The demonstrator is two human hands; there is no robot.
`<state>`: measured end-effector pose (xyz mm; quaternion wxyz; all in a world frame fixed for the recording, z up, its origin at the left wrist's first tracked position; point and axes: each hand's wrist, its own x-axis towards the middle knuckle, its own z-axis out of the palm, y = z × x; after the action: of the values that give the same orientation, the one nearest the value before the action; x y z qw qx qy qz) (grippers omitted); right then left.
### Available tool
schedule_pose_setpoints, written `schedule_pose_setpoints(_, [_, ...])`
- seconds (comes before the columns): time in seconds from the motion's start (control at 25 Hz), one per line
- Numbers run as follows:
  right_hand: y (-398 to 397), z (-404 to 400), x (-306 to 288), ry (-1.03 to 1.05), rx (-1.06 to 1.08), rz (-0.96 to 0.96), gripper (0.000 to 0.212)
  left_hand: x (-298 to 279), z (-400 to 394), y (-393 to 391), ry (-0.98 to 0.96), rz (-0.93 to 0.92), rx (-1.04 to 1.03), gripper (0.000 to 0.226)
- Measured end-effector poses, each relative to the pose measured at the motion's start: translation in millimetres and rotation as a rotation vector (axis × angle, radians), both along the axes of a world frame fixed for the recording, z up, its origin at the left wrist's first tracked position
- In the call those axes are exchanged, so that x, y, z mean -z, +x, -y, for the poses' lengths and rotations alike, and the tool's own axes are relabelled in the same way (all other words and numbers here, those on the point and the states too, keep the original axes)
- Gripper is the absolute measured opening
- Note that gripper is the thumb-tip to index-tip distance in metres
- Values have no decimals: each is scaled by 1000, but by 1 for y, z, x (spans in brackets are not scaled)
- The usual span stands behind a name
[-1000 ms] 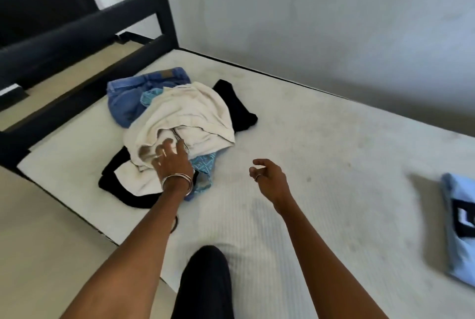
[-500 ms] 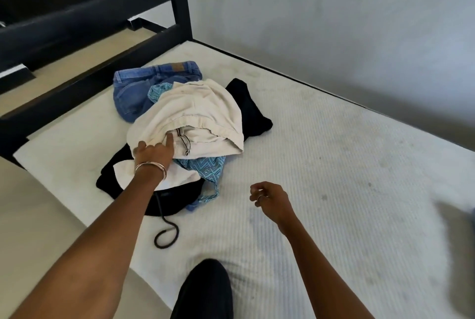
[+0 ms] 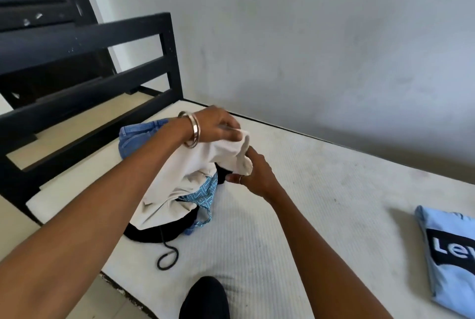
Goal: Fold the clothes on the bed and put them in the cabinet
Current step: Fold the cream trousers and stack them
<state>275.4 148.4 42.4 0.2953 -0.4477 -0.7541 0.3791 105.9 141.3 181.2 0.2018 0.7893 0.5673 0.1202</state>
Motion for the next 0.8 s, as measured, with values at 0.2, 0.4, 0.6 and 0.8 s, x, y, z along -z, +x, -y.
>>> schedule_pose_setpoints(0.2, [96,20,-17,-317,-14,29,43,-85,21,44,0,197,180,32])
schedule_pose_setpoints(0.4, [246,19,-73,-184,11,916,65,-68,23,64,-62,-296,203,36])
schedule_pose_setpoints(0.6, [318,34,-152,221,456,1122,63,-52,16,115,191,-818,18,47])
schedule_pose_setpoints(0.8, [355,55,-217,525,858,915,23,-93,10,155,532,-387,-137,39])
